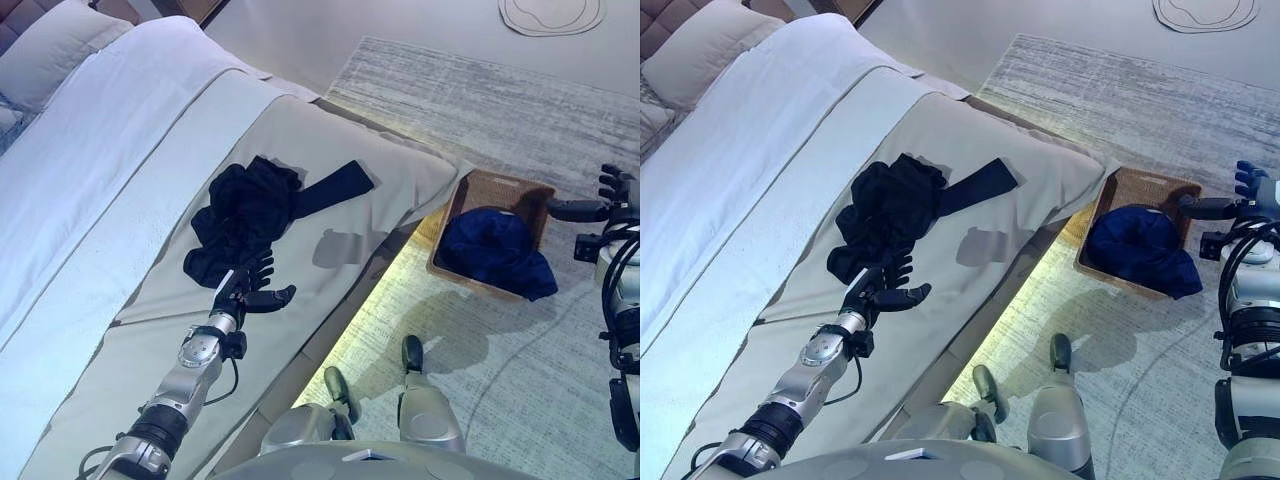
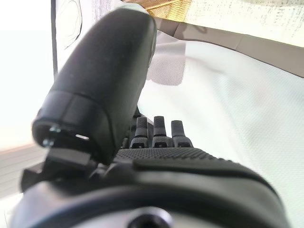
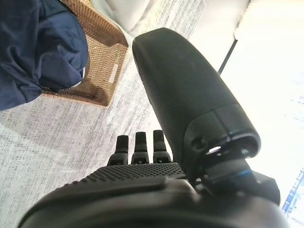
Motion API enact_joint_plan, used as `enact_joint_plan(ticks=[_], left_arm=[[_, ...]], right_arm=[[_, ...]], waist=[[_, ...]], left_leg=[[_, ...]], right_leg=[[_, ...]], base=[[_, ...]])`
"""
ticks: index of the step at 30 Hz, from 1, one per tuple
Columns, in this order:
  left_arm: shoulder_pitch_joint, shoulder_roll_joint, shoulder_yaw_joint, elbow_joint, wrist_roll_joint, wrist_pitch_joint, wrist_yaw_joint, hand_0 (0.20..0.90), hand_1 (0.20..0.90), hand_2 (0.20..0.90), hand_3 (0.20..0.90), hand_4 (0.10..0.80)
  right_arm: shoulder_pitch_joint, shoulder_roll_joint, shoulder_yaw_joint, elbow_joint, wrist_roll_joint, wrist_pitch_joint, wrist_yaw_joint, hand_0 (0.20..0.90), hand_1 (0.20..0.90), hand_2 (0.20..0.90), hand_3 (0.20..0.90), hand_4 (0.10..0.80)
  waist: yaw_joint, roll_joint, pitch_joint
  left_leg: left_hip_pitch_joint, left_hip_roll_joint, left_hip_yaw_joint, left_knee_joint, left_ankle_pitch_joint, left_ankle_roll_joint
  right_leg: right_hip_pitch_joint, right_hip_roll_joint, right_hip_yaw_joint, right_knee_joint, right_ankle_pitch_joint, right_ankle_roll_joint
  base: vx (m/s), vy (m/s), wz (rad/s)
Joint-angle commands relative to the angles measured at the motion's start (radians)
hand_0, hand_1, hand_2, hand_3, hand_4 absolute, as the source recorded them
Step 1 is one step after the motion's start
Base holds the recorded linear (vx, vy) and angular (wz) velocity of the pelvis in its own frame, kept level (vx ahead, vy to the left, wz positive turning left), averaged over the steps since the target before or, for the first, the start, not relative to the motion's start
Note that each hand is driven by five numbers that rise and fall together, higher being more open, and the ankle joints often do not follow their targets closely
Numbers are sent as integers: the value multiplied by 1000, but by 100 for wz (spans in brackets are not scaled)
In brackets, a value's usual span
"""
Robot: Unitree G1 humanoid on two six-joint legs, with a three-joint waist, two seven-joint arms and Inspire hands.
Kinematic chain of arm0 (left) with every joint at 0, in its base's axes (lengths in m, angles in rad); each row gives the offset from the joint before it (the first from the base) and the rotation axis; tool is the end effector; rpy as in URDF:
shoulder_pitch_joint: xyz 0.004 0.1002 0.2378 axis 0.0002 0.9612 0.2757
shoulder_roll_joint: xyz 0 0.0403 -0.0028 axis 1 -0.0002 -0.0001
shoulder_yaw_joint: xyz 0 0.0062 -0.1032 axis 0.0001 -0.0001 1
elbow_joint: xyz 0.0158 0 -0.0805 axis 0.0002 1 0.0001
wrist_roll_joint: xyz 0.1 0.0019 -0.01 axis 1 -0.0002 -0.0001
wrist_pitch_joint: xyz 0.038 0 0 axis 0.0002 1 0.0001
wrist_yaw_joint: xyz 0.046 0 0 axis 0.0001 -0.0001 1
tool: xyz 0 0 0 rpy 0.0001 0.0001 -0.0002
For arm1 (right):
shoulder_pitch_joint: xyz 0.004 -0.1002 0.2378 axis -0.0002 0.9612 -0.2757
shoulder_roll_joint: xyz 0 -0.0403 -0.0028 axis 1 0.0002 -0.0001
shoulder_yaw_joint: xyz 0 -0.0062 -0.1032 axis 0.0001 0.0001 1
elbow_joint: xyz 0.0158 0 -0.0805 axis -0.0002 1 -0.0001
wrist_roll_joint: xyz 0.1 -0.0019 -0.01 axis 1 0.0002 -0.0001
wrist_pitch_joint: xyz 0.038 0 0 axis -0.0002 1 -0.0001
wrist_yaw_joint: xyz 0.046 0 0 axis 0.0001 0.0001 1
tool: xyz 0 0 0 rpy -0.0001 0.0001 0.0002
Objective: Pick up the clothes from the bed and place them into the basket
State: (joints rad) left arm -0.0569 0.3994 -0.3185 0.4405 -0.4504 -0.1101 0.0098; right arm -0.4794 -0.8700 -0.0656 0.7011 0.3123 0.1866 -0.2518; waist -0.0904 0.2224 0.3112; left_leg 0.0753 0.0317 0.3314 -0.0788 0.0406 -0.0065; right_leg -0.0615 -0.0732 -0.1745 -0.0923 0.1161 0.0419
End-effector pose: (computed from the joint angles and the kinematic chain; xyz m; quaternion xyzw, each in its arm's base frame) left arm 0.1918 0.1990 -0.0191 0.0112 0.1800 -0.0553 0.9820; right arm 0.2551 -0.3648 0.1356 -0.2026 0.1015 -0.3435 0.9114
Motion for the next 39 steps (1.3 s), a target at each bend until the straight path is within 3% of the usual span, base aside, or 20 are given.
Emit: enact_joint_plan(ticks=[1, 18, 21, 22, 23, 24, 29, 31, 32, 33, 35, 36, 37, 39], left_arm=[[-1, 38, 6, -53, 3, -71, 6, 900, 900, 900, 900, 800], [26, 34, 46, -59, -15, -53, 79, 900, 900, 900, 900, 800], [25, 30, 57, -45, -9, -49, 70, 900, 900, 900, 900, 800], [21, 28, 56, -34, -2, -50, 52, 900, 900, 900, 900, 800], [15, 26, 54, -24, 2, -52, 38, 900, 900, 900, 900, 800], [15, 25, 53, -20, 4, -55, 33, 900, 900, 900, 900, 800], [35, 30, 66, -40, 0, -45, 82, 900, 900, 900, 900, 800], [44, 49, 84, -59, 0, -32, 79, 900, 900, 900, 900, 800], [49, 69, 93, -67, 8, -25, 64, 900, 900, 900, 900, 800], [46, 81, 91, -61, 18, -26, 42, 900, 900, 900, 900, 800], [16, 89, 78, -41, 4, -31, 36, 900, 900, 900, 900, 800], [-23, 84, 73, -33, -20, -43, 46, 900, 900, 900, 900, 800], [-41, 80, 69, -32, -27, -47, 50, 900, 900, 900, 900, 800], [-42, 74, 73, -33, -21, -31, 60, 900, 900, 900, 900, 800]], right_arm=[[-38, -80, 10, -76, -46, -96, -9, 900, 900, 900, 900, 800], [-86, 18, 123, -140, -70, -133, 85, 900, 900, 900, 900, 800], [-94, 36, 144, -149, -80, -146, 80, 900, 900, 900, 900, 800], [-101, 45, 153, -153, -86, -150, 53, 900, 900, 900, 900, 800], [-108, 49, 156, -150, -102, -161, 38, 900, 900, 900, 900, 800], [-116, 51, 160, -148, -107, -165, 30, 900, 900, 900, 900, 800], [-192, 110, 220, -150, -192, -162, 5, 900, 900, 900, 900, 800], [-190, 121, 236, -163, -197, -163, -5, 900, 900, 900, 900, 800], [-174, 121, 227, -182, -174, -159, -12, 900, 900, 900, 900, 800], [-161, 121, 217, -186, -163, -157, -16, 900, 900, 900, 900, 800], [-157, 127, 219, -175, -161, -164, -25, 900, 900, 900, 900, 800], [-192, 123, 235, -164, -166, -168, -26, 900, 900, 900, 900, 800], [-217, 110, 244, -165, -167, -160, -25, 900, 900, 900, 900, 800], [-238, 86, 243, -178, -149, -142, -4, 900, 900, 900, 900, 800]], waist=[[8, -101, -85], [97, -181, -128], [106, -187, -131], [108, -189, -129], [109, -192, -124], [113, -193, -122], [157, -181, -109], [164, -172, -105], [163, -166, -89], [155, -169, -72], [145, -180, -46], [133, -185, -18], [121, -184, -6], [123, -197, -4]], left_leg=[[0, 25, -53, 24, -61, -70], [13, 24, -115, 41, -57, -61], [11, 30, -74, 49, -56, -60], [15, 39, -19, 59, -61, -59], [14, 42, 27, 83, -72, -56], [11, 39, 29, 92, -78, -52], [9, -10, -29, 58, -85, -3], [5, -12, -43, 66, -90, 20], [2, -6, -65, 88, -96, 34], [0, -8, -95, 108, -105, 38], [-7, -17, -155, 130, -109, 30], [-5, -21, -196, 144, -133, 22], [-17, -18, -225, 161, -150, 27], [-54, -9, -245, 209, -154, 25]], right_leg=[[60, -12, -24, 24, -87, 21], [131, -15, -81, 38, -110, 0], [141, -22, -121, 40, -113, -2], [152, -34, -164, 41, -113, 1], [158, -48, -198, 43, -110, 3], [158, -53, -205, 47, -109, 4], [133, -67, -198, 157, -151, 17], [84, -75, -188, 334, -190, 17], [23, -88, -169, 486, -188, 26], [-15, -86, -131, 530, -168, 36], [-45, -92, -78, 450, -107, 47], [-75, -105, -21, 332, -68, 52], [-98, -86, 35, 312, -82, 50], [-92, -73, 46, 312, -113, 40]], base=[[0, 0, 0], [6, 9, 9], [10, 43, 32], [14, 84, 46], [25, 107, 68], [48, 164, 82], [94, 175, 53], [123, 109, 8], [125, 0, 17], [134, -58, 35], [101, -216, 95], [44, -330, 128], [-5, -297, 116], [14, -250, 94]])
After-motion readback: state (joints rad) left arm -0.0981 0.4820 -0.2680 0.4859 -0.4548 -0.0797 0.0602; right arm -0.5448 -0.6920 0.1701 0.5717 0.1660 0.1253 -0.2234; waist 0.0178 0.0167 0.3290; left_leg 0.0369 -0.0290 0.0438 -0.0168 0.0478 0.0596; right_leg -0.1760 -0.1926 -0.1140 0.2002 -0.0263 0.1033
